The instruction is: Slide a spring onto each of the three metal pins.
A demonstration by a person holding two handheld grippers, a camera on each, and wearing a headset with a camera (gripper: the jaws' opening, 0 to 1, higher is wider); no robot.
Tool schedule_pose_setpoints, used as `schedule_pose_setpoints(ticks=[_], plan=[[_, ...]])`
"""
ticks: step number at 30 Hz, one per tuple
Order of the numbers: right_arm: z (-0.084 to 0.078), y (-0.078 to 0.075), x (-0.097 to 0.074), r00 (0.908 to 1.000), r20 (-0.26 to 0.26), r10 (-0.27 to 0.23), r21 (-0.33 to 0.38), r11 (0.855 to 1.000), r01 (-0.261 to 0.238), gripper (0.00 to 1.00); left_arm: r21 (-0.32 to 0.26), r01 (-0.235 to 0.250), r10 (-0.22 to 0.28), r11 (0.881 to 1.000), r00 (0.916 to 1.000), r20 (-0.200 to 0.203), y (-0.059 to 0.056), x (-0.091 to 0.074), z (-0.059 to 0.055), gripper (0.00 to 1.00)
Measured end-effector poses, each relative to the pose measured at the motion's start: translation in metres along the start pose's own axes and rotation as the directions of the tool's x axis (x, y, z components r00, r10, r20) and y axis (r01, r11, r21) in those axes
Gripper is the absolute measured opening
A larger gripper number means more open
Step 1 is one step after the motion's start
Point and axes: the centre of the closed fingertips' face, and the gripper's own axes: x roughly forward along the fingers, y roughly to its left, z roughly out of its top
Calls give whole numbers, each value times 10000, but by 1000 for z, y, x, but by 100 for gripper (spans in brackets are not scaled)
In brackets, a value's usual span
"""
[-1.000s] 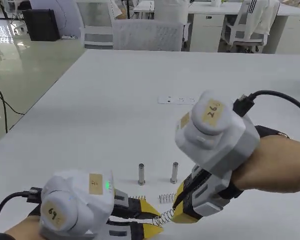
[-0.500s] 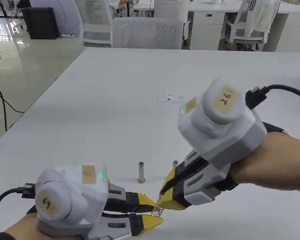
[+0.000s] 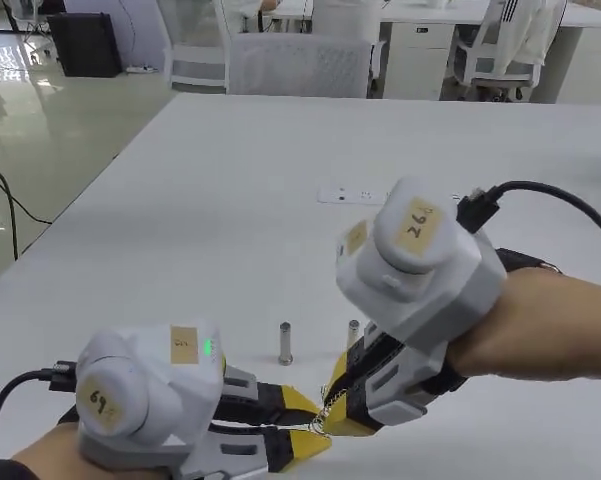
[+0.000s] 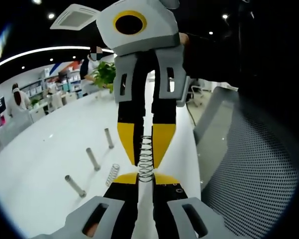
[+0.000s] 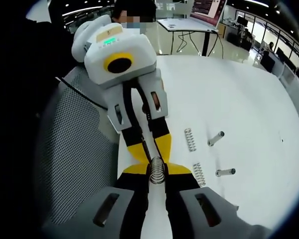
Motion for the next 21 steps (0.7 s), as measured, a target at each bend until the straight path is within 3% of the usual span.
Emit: schedule_pose_setpoints(ticks=[14, 21], plan=[[-1, -3, -1, 9999, -160, -19, 65, 10000, 20, 9, -325, -82, 95, 9994, 9992, 396, 2, 0, 5, 3], [-6, -12, -7, 9994, -278, -220, 232, 9995, 226, 9, -701, -208, 233, 9973, 9991, 349, 6, -2, 0, 11]])
